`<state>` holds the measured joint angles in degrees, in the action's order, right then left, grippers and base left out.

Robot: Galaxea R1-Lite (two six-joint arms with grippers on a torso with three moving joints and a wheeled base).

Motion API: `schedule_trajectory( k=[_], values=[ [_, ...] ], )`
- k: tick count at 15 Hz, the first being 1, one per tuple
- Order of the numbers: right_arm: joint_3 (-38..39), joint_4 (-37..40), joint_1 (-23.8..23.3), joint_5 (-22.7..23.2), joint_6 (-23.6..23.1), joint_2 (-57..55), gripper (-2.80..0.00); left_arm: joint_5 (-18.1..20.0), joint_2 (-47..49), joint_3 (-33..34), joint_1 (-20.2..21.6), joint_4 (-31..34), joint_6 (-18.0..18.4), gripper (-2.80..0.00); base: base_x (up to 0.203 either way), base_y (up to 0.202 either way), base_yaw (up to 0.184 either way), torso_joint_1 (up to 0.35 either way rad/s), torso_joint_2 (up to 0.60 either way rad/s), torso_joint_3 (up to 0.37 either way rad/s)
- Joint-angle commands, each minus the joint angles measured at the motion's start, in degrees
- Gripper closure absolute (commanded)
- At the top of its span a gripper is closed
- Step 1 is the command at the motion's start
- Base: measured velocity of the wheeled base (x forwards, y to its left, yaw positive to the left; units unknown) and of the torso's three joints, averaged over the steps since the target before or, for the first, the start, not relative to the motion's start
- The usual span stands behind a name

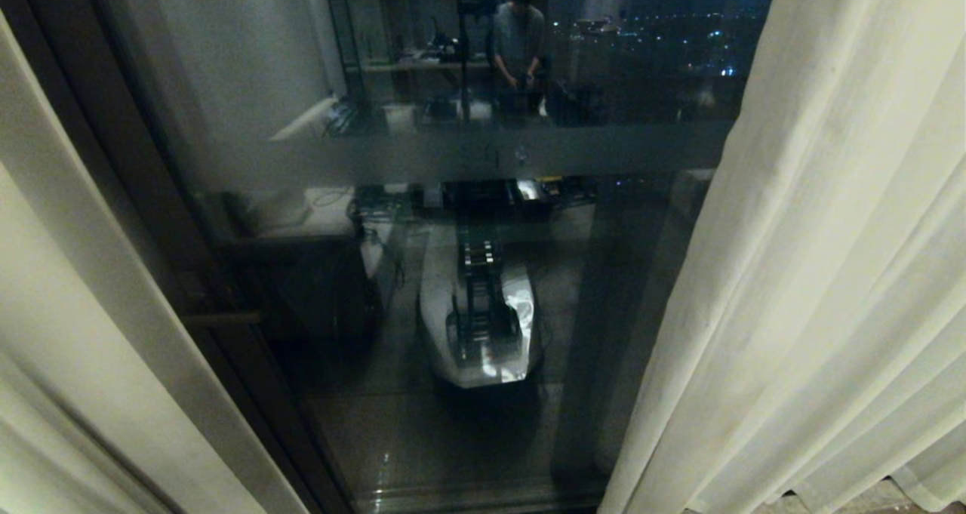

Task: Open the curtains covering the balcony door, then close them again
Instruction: Close the inner curtains on both sides

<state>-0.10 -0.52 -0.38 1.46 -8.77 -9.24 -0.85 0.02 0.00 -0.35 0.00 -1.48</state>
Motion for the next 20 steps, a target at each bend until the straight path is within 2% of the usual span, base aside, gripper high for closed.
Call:
schedule_trajectory(
  k=[1, 7, 10, 13, 20],
  values=[
    [0.01, 0.46, 0.33, 0.78, 0.03, 7.67, 0.0, -0.03, -0.02, 0.0, 0.0, 0.0, -0.02, 0.0, 0.0, 0.0, 0.0, 0.0, 0.0, 0.0],
    [0.01, 0.96, 0.55, 1.23, 1.74, 9.15, 0.0, -0.03, -0.02, 0.0, 0.0, 0.0, -0.02, 0.0, 0.0, 0.0, 0.0, 0.0, 0.0, 0.0],
    [0.01, 0.87, 0.55, -1.28, 3.28, 9.24, 0.0, -0.03, -0.02, 0.0, 0.0, 0.0, -0.02, 0.0, 0.0, 0.0, 0.0, 0.0, 0.0, 0.0],
    [0.01, 0.93, 0.55, -1.11, 2.38, 9.24, 0.0, -0.03, -0.02, 0.0, 0.0, 0.0, -0.02, 0.0, 0.0, 0.0, 0.0, 0.0, 0.0, 0.0],
    [0.01, 0.78, 0.55, -1.28, 5.25, 9.15, 0.0, -0.03, -0.02, 0.0, 0.0, 0.09, -0.02, 0.0, 0.0, 0.0, 0.0, 0.0, 0.0, 0.0]
  ],
)
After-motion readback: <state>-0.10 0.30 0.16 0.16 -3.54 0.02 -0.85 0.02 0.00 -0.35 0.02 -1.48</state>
